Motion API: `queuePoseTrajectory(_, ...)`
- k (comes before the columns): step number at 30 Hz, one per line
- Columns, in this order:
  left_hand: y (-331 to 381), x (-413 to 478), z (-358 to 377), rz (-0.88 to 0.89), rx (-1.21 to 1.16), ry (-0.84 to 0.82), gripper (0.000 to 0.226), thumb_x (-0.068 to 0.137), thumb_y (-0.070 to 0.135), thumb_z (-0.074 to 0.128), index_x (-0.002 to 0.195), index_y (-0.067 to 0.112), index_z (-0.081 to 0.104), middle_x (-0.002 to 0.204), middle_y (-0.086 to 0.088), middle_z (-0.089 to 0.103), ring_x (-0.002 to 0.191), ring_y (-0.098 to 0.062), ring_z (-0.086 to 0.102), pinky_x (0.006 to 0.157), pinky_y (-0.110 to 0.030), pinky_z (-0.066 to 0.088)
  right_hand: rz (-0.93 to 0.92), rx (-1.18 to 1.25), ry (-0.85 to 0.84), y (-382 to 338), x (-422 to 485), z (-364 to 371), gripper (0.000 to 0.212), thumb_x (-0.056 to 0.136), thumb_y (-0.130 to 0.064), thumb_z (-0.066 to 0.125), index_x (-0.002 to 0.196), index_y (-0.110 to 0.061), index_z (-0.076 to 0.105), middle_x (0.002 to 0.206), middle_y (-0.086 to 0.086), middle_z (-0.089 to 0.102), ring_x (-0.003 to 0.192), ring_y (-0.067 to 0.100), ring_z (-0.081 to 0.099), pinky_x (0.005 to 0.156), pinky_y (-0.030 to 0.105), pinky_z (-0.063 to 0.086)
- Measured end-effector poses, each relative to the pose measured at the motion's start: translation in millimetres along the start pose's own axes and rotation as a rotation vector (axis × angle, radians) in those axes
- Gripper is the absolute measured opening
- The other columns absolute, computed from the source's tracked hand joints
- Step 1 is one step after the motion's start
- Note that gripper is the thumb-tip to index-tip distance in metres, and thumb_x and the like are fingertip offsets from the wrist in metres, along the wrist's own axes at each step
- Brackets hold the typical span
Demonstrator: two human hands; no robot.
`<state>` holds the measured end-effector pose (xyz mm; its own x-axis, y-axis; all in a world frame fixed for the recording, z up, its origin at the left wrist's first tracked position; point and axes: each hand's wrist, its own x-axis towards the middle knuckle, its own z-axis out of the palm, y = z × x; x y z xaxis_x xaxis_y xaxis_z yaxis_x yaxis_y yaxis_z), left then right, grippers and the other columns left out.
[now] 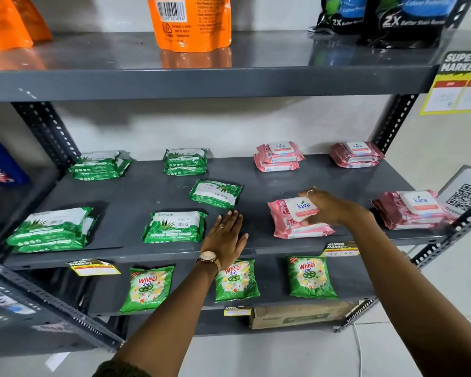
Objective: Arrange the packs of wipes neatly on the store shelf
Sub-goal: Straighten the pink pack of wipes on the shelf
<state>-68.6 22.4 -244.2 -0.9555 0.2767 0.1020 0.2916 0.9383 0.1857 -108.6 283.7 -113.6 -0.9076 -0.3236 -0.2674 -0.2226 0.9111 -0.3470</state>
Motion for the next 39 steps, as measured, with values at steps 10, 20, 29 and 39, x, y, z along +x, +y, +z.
queuePoseTrajectory(10,-0.2,-0.5,1.3,0.001,0.003,0.035,0.078,0.087,0.052,0.001,0.149,0.008,0.019,0.159,-0.009,0.021,0.148,-0.022,0.012,0.122,-0.036,0.007,-0.007,0.059,0.084,1.5,-1.1,5.1,0.078,0.077,-0.021,0.074,0.141,-0.006,0.031,0.149,0.013,0.035,0.132,0.030,0.039,0.107,0.039,0.035)
queuePoseTrajectory(20,0.6,-1.3,-2.8,0.005,0.020,0.002,0.081,0.085,0.053,-0.002,0.149,0.008,0.017,0.160,-0.009,0.018,0.149,-0.021,0.010,0.123,-0.036,0.006,0.040,0.027,0.100,-4.0,-3.1,11.1,0.078,0.078,-0.025,0.072,0.140,-0.005,0.031,0.147,0.015,0.036,0.133,0.033,0.036,0.109,0.044,0.037)
queuePoseTrajectory(29,-11.1,22.3,-50.7,-0.044,-0.196,-0.250,0.051,0.095,0.039,0.050,0.138,0.014,0.045,0.148,-0.009,0.043,0.135,-0.028,0.041,0.110,-0.038,0.035,-0.165,0.150,0.521,-79.5,-27.0,60.7,0.055,0.097,-0.034,0.037,0.144,-0.009,0.024,0.155,0.012,0.026,0.146,0.025,0.013,0.119,0.041,0.017)
queuePoseTrajectory(39,-66.3,68.9,-98.9,-0.035,0.144,-0.183,0.088,0.074,-0.003,0.064,0.149,0.016,0.021,0.158,-0.011,0.017,0.144,-0.033,0.020,0.116,-0.040,0.029,-0.085,-0.052,0.344,-109.0,40.9,169.8,0.077,0.089,-0.053,0.002,0.145,-0.001,0.013,0.158,0.015,0.013,0.147,0.026,0.007,0.120,0.038,-0.009)
